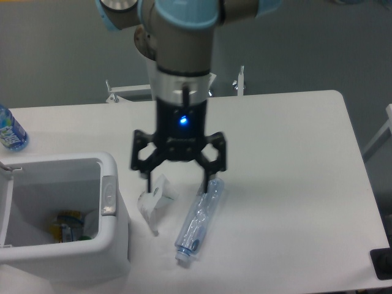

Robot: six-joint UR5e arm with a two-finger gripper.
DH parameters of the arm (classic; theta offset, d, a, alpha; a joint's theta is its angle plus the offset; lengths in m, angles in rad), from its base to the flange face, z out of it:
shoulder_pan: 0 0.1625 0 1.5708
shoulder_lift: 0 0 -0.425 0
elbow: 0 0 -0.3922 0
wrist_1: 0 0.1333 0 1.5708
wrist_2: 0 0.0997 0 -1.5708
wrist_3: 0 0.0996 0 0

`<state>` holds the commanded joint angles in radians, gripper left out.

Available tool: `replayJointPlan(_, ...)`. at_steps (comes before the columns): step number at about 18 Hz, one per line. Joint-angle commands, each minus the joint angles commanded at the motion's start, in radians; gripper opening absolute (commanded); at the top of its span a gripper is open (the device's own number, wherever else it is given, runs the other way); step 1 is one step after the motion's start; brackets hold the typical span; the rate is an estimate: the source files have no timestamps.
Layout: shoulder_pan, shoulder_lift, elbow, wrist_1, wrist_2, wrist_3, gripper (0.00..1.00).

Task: Open the trash can
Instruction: 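Raise the gripper away from the opened trash can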

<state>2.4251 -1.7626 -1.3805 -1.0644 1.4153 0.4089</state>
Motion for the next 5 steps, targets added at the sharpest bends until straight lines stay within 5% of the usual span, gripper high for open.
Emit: replayJointPlan(5,0.038,0.025,-0.04,-0.109,0.148,0.217,1.0)
